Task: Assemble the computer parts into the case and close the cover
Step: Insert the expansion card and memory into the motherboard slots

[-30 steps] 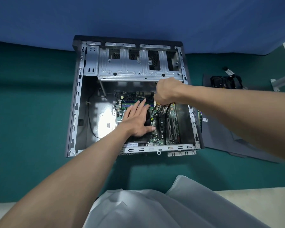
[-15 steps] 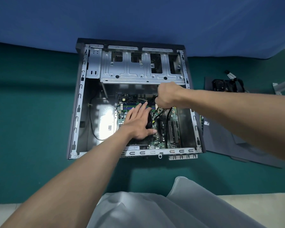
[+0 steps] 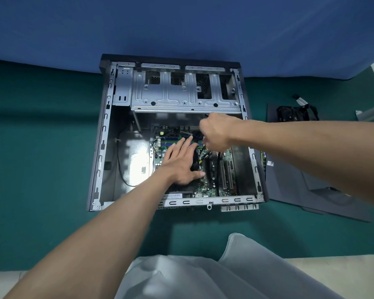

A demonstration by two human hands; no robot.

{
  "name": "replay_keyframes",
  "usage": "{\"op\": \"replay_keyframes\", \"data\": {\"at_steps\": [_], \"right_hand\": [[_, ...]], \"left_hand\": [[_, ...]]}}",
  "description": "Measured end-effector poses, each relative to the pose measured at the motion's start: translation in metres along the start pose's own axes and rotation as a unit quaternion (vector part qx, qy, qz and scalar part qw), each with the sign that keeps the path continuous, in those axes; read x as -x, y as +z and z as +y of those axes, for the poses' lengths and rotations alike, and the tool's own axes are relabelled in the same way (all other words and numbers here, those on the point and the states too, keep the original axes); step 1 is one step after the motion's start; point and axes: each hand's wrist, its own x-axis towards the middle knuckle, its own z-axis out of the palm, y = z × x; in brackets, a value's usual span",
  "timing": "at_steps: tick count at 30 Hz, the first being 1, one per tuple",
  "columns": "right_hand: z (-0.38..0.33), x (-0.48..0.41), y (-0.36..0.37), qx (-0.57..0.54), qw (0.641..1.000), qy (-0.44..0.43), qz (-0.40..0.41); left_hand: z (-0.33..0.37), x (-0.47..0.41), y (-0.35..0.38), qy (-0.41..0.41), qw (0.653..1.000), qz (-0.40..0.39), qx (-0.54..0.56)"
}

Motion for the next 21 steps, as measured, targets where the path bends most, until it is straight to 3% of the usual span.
{"op": "replay_keyframes", "data": {"at_steps": [1,3,5,6,8,10,12,14,16,18,19,21], "right_hand": [[0.000,-0.004,0.000,-0.104,0.992,0.071,-0.021],[0.001,-0.008,-0.003,-0.287,0.941,0.167,-0.066],[0.001,-0.007,-0.006,-0.301,0.933,0.161,-0.116],[0.000,-0.006,-0.006,-0.237,0.953,0.134,-0.134],[-0.001,0.003,-0.005,-0.005,0.991,0.052,-0.119],[-0.001,0.010,-0.003,0.233,0.970,-0.066,-0.010],[0.003,0.015,0.000,0.312,0.932,-0.168,0.069],[0.006,0.016,0.003,0.317,0.925,-0.198,0.069],[0.005,0.012,0.006,0.246,0.953,-0.168,0.054],[0.003,0.005,0.006,0.058,0.997,-0.043,0.028],[0.002,0.001,0.006,-0.046,0.998,0.036,0.000],[0.002,-0.002,0.003,-0.207,0.966,0.141,-0.057]], "left_hand": [[0.000,0.000,0.000,0.002,1.000,0.000,-0.001],[0.000,0.000,0.000,0.004,1.000,0.001,-0.002],[-0.001,0.000,-0.001,0.003,1.000,0.002,0.000],[-0.001,0.001,0.000,0.003,1.000,0.002,0.001],[0.000,0.000,0.000,0.004,1.000,0.003,-0.001],[0.000,0.000,0.000,0.002,1.000,0.003,-0.001],[0.000,0.001,0.001,-0.001,1.000,0.003,-0.002],[-0.001,0.001,0.001,0.000,1.000,0.002,-0.006],[-0.001,0.000,0.000,0.003,1.000,0.005,-0.006],[-0.001,-0.001,-0.001,0.005,1.000,0.007,-0.002],[-0.001,0.000,-0.001,0.006,1.000,0.006,-0.002],[-0.001,0.000,0.001,0.008,1.000,0.005,-0.002]]}}
